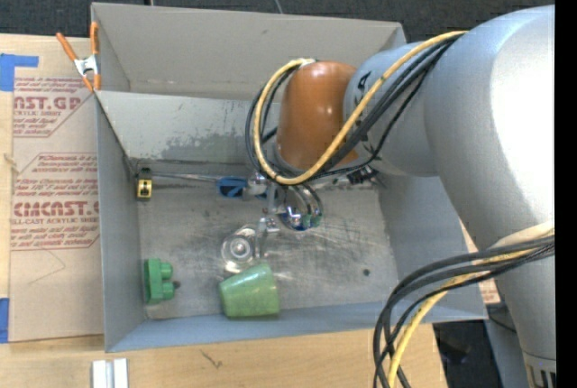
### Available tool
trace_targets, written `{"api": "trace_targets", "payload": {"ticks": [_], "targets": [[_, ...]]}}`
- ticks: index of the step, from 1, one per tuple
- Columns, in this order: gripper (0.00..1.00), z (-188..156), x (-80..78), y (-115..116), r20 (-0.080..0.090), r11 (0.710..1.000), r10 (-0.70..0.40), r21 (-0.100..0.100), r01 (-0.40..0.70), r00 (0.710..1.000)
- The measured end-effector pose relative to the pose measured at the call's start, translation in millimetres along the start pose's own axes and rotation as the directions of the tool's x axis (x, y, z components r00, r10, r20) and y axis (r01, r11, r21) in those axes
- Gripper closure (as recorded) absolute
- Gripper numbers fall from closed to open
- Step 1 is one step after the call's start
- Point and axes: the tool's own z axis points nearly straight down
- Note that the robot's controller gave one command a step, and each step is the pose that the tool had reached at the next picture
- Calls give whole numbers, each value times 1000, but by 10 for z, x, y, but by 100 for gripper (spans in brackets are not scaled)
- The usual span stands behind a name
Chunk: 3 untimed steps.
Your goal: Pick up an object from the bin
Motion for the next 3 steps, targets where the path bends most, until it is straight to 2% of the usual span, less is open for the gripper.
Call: {"api": "trace_targets", "payload": {"ticks": [1,2,3], "targets": [[0,22,-44,-5,-2,990,141,-1,-141,990],[100,2,-66,-6,6,990,143,-3,-143,990],[100,-1489,-91,124,7,988,156,-1,-156,988]]}}
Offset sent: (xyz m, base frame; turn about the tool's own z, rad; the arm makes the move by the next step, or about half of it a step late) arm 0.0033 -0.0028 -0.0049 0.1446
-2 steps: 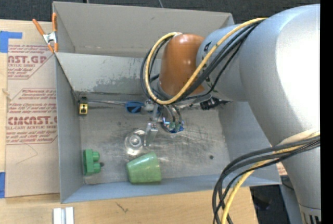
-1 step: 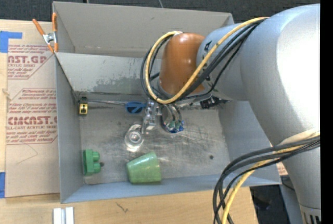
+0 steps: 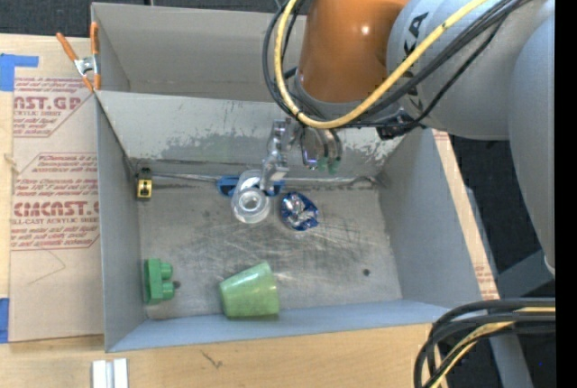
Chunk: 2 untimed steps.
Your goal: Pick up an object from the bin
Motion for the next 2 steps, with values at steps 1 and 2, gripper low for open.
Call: {"api": "trace_targets", "payload": {"ticks": [1,2], "targets": [[100,752,293,-214,-8,774,634,13,-634,774],[100,106,324,-243,-2,783,622,5,-622,783]]}}
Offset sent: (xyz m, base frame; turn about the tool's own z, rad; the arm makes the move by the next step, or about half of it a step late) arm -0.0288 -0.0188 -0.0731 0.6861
